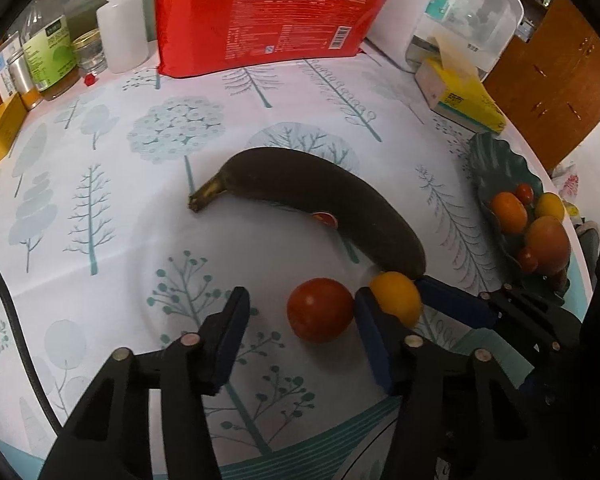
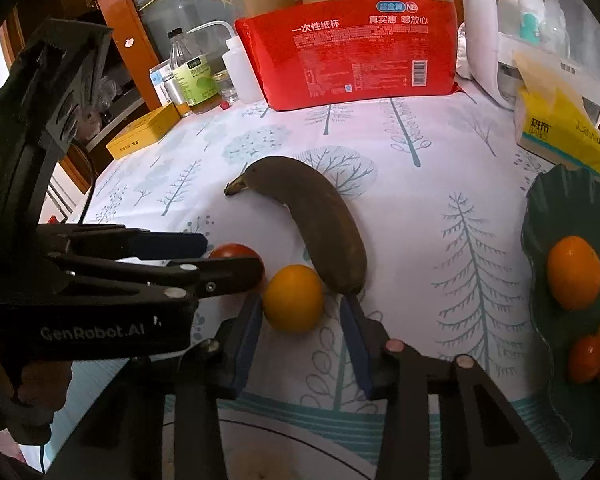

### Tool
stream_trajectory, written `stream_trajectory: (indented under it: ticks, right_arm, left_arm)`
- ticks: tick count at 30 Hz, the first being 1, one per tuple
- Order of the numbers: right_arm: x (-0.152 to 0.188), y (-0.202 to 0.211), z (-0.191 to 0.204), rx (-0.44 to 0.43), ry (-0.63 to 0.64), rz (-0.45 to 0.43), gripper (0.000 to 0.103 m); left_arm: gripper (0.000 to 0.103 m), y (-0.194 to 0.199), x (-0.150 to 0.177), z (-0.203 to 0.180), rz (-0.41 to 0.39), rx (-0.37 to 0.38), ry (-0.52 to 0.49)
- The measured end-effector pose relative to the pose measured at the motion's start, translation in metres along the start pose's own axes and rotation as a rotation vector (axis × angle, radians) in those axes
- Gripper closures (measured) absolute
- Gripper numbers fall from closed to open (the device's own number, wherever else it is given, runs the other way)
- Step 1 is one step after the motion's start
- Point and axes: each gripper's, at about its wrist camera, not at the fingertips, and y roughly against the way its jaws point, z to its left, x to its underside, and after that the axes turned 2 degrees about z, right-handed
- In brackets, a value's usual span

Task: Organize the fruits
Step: 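Grasp the cherry tomato with the left tool while the right tool grasps the small mandarin, then carry the tomato toward the green plate with the left tool while the right tool carries the mandarin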

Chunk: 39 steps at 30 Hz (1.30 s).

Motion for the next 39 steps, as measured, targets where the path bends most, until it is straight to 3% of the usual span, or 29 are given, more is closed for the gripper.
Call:
stream_trajectory:
  ticks: [4,7,25,39]
  right_arm:
    - [0.000,0.001,0.000,-0.015,0.002,0.001,0.072]
    - [-0.001,0.002,0.003,-0.004,0.013,0.002,0.072]
    - [0.019,0.017,-0.001,-0.028,-0.053,0.029,0.072]
    - [0.058,0.065,-0.018,-0.036,-0.094,0.050,0.072]
  left_arm:
    - [0.065,0.001,0.002,-0.004,-0.005,0.021,-0.010]
    - [0.070,0.003,0.003,-0.005,-0.009,0.030,-0.013]
    - [0.071,0.025,0.029,0.001,0.004,-0.020,0.047]
    - [0.071,0.060,0.067,-0.042,-0.006,-0.033,0.067]
